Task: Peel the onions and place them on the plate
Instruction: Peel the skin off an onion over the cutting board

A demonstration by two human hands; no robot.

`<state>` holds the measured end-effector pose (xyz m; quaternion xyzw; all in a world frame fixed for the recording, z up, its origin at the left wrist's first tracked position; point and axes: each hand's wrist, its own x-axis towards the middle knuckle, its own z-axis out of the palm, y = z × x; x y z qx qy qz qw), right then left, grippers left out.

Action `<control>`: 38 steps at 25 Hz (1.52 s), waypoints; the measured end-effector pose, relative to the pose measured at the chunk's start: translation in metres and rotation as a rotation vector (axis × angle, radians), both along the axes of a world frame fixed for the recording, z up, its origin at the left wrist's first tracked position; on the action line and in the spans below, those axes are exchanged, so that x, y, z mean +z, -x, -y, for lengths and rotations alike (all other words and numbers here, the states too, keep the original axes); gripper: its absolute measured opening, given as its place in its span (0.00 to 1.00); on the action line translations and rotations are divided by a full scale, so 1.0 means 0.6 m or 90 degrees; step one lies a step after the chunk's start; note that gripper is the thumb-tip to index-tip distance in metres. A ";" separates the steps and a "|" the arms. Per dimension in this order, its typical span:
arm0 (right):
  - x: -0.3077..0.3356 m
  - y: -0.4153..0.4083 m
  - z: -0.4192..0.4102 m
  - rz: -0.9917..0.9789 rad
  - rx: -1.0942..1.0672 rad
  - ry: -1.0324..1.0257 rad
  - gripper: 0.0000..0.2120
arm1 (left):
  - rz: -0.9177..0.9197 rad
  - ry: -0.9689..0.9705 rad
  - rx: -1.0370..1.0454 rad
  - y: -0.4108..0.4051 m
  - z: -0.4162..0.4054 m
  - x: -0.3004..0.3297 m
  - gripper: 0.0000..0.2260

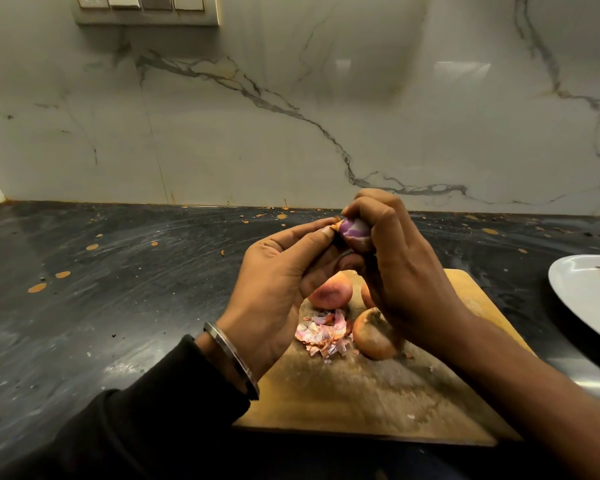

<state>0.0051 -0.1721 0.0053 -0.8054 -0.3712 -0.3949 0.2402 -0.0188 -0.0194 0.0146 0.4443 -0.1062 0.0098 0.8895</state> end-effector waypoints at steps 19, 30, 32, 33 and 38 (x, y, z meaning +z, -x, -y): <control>-0.021 0.008 0.000 -0.292 0.069 -0.136 0.15 | 0.233 -0.413 0.251 -0.008 0.004 -0.023 0.06; -0.016 0.001 0.016 -0.281 0.043 -0.092 0.17 | 0.322 -0.594 0.321 -0.011 -0.015 -0.018 0.07; -0.014 0.003 0.018 -0.267 0.045 -0.081 0.17 | 0.364 -0.656 0.359 -0.011 -0.014 -0.017 0.06; -0.014 0.003 0.017 -0.259 0.047 -0.078 0.17 | 0.364 -0.663 0.363 -0.011 -0.013 -0.018 0.05; -0.016 0.004 0.012 -0.221 0.092 -0.090 0.17 | 0.261 -0.548 0.292 -0.007 -0.006 -0.020 0.06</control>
